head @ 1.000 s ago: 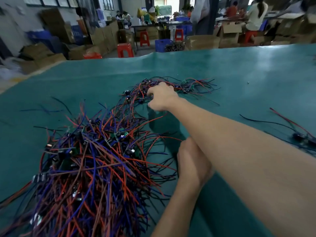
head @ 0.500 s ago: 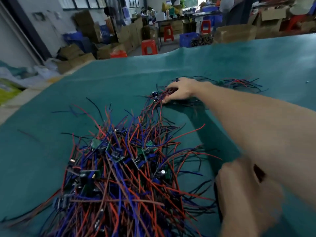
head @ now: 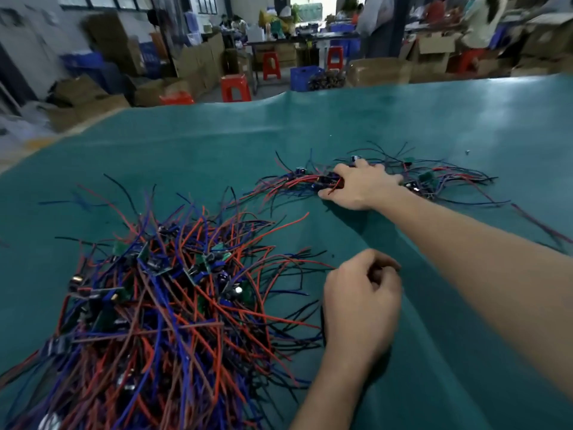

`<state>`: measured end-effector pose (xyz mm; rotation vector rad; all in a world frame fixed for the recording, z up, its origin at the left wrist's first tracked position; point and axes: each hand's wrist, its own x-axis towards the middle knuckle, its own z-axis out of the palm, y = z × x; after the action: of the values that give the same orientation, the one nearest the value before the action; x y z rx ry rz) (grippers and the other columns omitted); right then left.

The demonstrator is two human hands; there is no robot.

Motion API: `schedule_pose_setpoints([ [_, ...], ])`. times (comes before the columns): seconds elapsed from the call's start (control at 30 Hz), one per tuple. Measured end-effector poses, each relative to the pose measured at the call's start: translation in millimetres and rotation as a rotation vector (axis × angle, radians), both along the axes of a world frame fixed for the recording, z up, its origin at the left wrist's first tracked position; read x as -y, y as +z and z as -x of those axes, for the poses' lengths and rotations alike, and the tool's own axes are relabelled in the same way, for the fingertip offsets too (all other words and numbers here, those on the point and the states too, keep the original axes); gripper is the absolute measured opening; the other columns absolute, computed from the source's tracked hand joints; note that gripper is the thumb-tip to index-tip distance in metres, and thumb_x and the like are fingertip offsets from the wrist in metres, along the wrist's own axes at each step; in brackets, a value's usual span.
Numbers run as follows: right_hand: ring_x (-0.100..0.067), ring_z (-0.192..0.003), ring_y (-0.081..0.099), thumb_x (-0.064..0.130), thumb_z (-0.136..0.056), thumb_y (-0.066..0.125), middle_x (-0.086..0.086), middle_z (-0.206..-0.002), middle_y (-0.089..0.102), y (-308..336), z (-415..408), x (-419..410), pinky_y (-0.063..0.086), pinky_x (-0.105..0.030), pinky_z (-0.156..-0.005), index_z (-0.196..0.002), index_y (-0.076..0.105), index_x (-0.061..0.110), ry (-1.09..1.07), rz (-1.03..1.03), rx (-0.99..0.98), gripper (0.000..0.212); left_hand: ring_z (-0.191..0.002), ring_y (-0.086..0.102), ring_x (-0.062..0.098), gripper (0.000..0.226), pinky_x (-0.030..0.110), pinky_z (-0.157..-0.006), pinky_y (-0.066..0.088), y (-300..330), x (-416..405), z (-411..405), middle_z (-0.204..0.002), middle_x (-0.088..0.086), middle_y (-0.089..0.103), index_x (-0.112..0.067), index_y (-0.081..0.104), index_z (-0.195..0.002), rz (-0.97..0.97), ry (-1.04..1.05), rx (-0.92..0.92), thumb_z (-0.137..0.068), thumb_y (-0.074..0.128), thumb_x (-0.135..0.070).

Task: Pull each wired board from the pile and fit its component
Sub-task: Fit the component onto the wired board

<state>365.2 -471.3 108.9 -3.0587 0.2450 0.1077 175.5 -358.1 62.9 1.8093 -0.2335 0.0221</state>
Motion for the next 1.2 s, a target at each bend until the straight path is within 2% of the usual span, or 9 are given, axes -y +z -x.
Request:
schedule_pose_setpoints([
  [0.17,-0.029,-0.156,0.008,0.092,-0.049,0.045,-0.007,-0.169,0.017,18,51,30,0.017,-0.059,-0.122,-0.156,0.019,0.047,0.187,-0.204,0.096,0.12,-0.069,0.069,0.014,0.019,0.035,-0.073,0.058,11,-3,3,-0.067,-0.007,0.072,-0.022,0.071,-0.08,0.008,0.048,0.04,-0.076,0.052,-0.025],
  [0.3,-0.029,-0.15,0.025,0.076,-0.06,0.057,-0.005,-0.163,0.03,22,107,103,0.027,-0.061,-0.118,-0.147,0.043,0.042,-0.065,-0.138,0.265,0.095,-0.062,0.067,0.009,0.014,0.028,-0.066,0.056,10,-2,4,-0.065,-0.008,0.072,-0.022,0.07,-0.077,0.025,0.055,0.014,-0.079,0.056,-0.022],
  [0.37,-0.033,-0.152,0.02,0.084,-0.07,0.062,-0.009,-0.167,0.019,19,133,144,0.023,-0.065,-0.118,-0.155,0.03,0.038,-0.24,-0.106,0.147,0.101,-0.056,0.063,0.002,0.015,0.021,-0.058,0.05,9,-2,4,-0.065,-0.009,0.072,-0.021,0.07,-0.077,0.024,0.057,0.014,-0.086,0.06,-0.012],
  [0.47,-0.037,-0.154,0.016,0.1,-0.053,0.039,-0.01,-0.169,0.01,5,171,181,0.021,-0.062,-0.12,-0.161,0.016,0.035,-0.354,-0.139,-0.06,0.127,-0.052,0.059,0.0,0.018,0.009,-0.051,0.039,8,-2,4,-0.065,-0.007,0.073,-0.02,0.07,-0.078,0.03,0.056,0.014,-0.088,0.062,-0.007],
  [0.6,-0.02,-0.154,0.019,0.091,-0.077,0.015,0.01,-0.168,0.019,-29,217,210,0.023,-0.062,-0.119,-0.157,0.023,0.042,-0.259,0.011,-0.009,0.094,-0.049,0.057,-0.002,0.019,0.006,-0.048,0.037,9,-1,6,-0.064,-0.006,0.072,-0.019,0.071,-0.078,0.055,0.049,0.018,-0.088,0.062,-0.005],
  [0.7,-0.023,-0.153,0.023,0.062,-0.098,0.034,0.004,-0.167,0.026,-18,223,233,0.027,-0.059,-0.118,-0.154,0.038,0.031,-0.262,0.097,-0.027,0.065,-0.048,0.057,-0.001,0.02,0.006,-0.047,0.036,10,-2,6,-0.064,-0.006,0.072,-0.019,0.071,-0.078,0.044,0.041,0.018,-0.089,0.061,-0.006],
  [0.8,-0.033,-0.14,0.039,0.039,-0.094,0.049,-0.006,-0.149,0.048,8,202,228,0.038,-0.055,-0.112,-0.132,0.062,0.024,-0.266,0.231,0.054,0.043,-0.051,0.06,-0.001,0.019,0.007,-0.049,0.038,9,-2,5,-0.065,-0.005,0.073,-0.02,0.071,-0.078,0.041,0.041,0.013,-0.089,0.061,-0.007],
  [0.97,-0.032,-0.114,0.059,0.051,-0.089,0.059,-0.008,-0.115,0.068,19,138,133,0.051,-0.044,-0.097,-0.111,0.068,0.024,-0.09,-0.05,0.254,0.036,-0.056,0.063,0.0,0.02,0.008,-0.053,0.04,10,-1,5,-0.065,-0.005,0.073,-0.02,0.071,-0.078,0.034,0.045,0.015,-0.087,0.06,-0.006],
  [1.2,-0.035,-0.117,0.054,0.035,-0.092,0.067,-0.012,-0.127,0.061,0,85,103,0.048,-0.04,-0.092,-0.119,0.056,0.024,-0.179,-0.215,0.192,0.031,-0.053,0.062,0.001,0.019,0.014,-0.053,0.041,10,-1,5,-0.065,-0.007,0.072,-0.022,0.07,-0.078,0.024,0.043,0.002,-0.087,0.059,-0.009],
])
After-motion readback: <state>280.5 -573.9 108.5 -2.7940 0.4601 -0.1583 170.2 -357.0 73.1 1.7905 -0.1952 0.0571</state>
